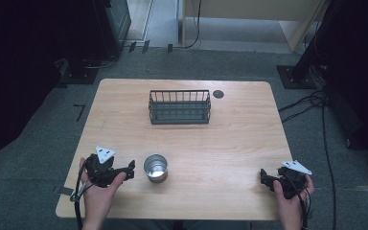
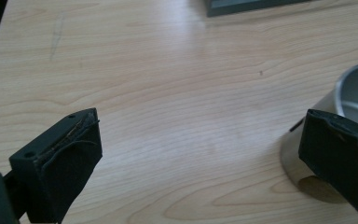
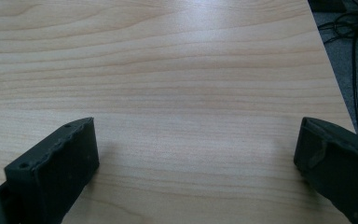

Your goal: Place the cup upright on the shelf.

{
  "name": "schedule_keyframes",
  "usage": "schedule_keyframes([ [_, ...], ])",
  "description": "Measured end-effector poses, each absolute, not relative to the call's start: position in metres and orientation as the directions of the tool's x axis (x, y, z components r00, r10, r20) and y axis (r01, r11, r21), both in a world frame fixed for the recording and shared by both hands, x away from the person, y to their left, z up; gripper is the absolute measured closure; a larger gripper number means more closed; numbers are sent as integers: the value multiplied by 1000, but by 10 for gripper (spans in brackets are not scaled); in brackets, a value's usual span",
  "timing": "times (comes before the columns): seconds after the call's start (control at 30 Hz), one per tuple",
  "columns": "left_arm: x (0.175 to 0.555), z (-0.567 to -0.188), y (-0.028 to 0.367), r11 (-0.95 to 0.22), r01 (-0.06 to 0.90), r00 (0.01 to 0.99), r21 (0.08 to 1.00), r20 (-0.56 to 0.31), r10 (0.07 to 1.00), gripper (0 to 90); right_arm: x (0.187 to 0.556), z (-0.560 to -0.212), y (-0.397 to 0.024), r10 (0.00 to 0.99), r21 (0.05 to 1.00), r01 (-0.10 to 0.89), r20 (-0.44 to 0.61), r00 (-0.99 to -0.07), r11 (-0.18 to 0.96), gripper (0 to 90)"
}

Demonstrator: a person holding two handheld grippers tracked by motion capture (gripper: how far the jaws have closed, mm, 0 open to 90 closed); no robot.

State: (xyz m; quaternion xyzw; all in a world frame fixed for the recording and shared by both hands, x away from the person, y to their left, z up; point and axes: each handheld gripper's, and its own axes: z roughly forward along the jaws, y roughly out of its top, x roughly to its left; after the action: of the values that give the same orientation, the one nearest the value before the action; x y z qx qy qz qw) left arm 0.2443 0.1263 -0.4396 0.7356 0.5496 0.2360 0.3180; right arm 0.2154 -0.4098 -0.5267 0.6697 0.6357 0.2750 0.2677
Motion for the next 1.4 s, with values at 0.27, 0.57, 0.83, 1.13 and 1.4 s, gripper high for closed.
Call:
schedule_keyframes([
  [0.27, 242, -435, 103, -217, 646, 344, 732, -25, 939, 0, 215, -527, -410, 999, 708, 704, 28, 40, -48, 0],
  [0.57, 240, -436, 79, -243, 638, 382, 731, -27, 924, 0, 215, -527, -410, 999, 709, 704, 28, 40, -48, 0],
  [0.83, 237, -440, 62, -269, 635, 427, 725, -39, 903, 0, 215, -527, -410, 999, 709, 704, 29, 41, -49, 0],
  [1.13, 234, -446, 51, -282, 628, 458, 725, -51, 887, 0, 215, -527, -410, 999, 708, 704, 28, 40, -48, 0],
  [1.4, 233, -456, 42, -317, 631, 478, 708, -32, 878, 0, 215, -527, -410, 999, 708, 704, 27, 40, -48, 0],
])
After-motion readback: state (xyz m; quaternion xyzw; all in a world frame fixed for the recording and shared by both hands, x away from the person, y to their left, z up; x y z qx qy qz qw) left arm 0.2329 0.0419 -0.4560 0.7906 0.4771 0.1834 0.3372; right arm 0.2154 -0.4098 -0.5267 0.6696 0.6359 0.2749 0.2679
